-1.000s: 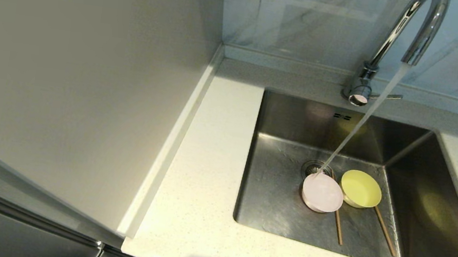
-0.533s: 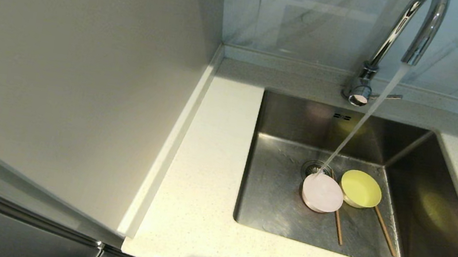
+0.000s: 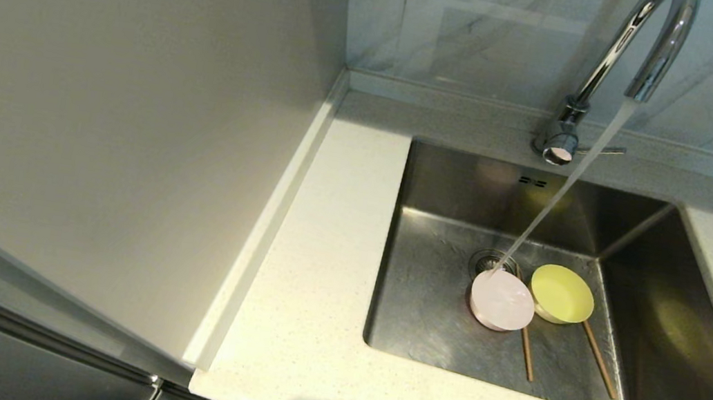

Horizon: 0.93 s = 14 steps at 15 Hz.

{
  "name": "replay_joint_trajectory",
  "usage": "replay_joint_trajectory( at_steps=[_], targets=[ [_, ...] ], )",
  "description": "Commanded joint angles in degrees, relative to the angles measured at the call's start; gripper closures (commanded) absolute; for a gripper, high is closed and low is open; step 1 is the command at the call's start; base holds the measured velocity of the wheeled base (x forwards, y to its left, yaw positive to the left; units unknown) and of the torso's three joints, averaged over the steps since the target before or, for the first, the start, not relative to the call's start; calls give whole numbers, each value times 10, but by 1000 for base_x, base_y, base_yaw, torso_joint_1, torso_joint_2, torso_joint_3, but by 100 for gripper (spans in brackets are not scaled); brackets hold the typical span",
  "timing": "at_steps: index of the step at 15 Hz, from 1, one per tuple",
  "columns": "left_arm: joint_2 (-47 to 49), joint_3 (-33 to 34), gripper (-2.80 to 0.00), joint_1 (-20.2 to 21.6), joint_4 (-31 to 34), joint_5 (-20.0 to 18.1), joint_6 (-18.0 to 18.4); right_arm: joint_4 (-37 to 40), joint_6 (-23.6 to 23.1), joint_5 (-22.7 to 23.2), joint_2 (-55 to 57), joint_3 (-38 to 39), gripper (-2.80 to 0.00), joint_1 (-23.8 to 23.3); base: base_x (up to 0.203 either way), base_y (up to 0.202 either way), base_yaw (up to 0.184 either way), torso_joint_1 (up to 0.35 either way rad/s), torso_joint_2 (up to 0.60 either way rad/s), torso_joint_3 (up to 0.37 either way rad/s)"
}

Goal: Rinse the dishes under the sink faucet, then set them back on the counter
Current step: Wait for the water to rinse the bowl

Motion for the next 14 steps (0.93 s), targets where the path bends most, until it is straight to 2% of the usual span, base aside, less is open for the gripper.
replay_joint_trajectory(
  at_steps=[1,14],
  targets=[
    [-2,0,0,0,0,0,0,0,2,0,2,1,0,0,0,0,0,0,0,0],
    [-2,0,0,0,0,0,0,0,2,0,2,1,0,0,0,0,0,0,0,0]
  ],
)
